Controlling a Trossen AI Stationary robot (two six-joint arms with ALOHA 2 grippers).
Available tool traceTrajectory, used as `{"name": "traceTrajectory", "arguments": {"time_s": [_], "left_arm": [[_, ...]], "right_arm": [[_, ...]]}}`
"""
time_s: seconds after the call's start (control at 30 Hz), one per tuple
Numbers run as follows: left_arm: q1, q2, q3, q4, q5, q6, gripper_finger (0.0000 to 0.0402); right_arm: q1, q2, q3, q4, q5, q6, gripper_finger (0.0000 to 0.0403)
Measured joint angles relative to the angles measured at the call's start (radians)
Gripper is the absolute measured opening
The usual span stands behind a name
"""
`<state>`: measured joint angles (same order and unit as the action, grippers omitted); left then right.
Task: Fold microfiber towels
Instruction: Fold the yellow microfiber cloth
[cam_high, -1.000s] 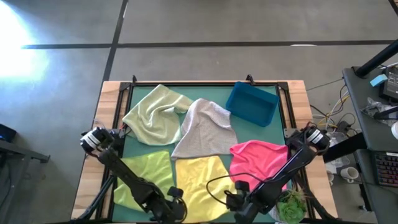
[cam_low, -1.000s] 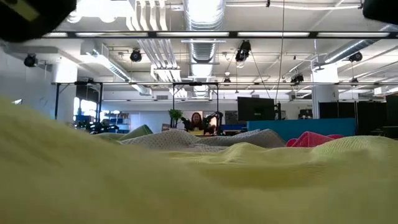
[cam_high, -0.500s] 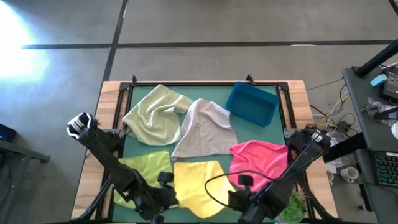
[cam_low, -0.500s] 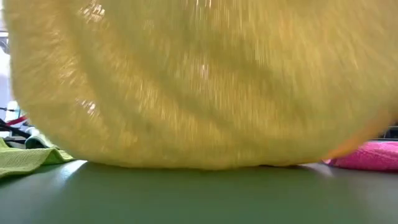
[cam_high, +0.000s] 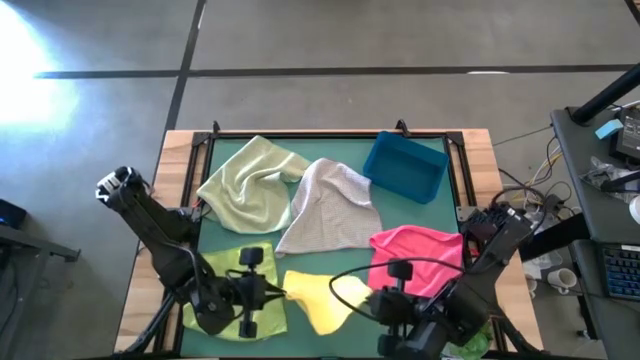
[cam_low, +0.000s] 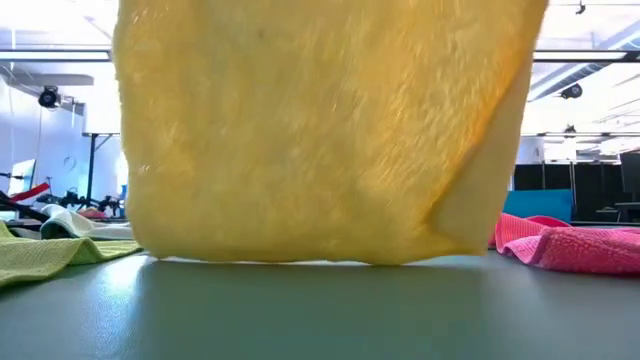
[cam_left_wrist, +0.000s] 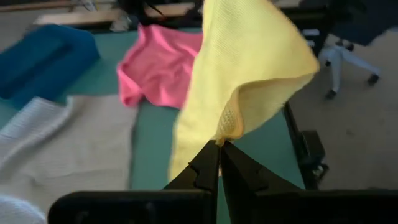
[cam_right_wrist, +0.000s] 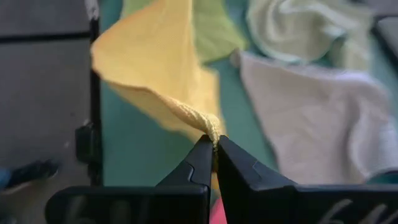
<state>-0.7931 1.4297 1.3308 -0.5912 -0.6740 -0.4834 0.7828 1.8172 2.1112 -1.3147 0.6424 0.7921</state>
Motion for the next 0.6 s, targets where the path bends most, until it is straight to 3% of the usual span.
{"name": "traceTrajectory", "arguments": {"time_s": [0.3, 0.5, 0.6], "left_arm": [[0.004, -0.071, 0.0, -0.002, -0.195, 0.079, 0.0], [0.006, -0.121, 0.0, -0.002, -0.353, 0.174, 0.0], [0.006, -0.148, 0.0, 0.0, -0.436, 0.177, 0.0]], "right_arm": [[-0.018, 0.0, 0.092, -0.152, 0.123, -0.004, 0.0009], [-0.03, 0.0, 0.092, -0.214, 0.27, -0.029, 0.0009], [-0.044, 0.0, 0.092, -0.214, 0.18, -0.089, 0.0009]]}}
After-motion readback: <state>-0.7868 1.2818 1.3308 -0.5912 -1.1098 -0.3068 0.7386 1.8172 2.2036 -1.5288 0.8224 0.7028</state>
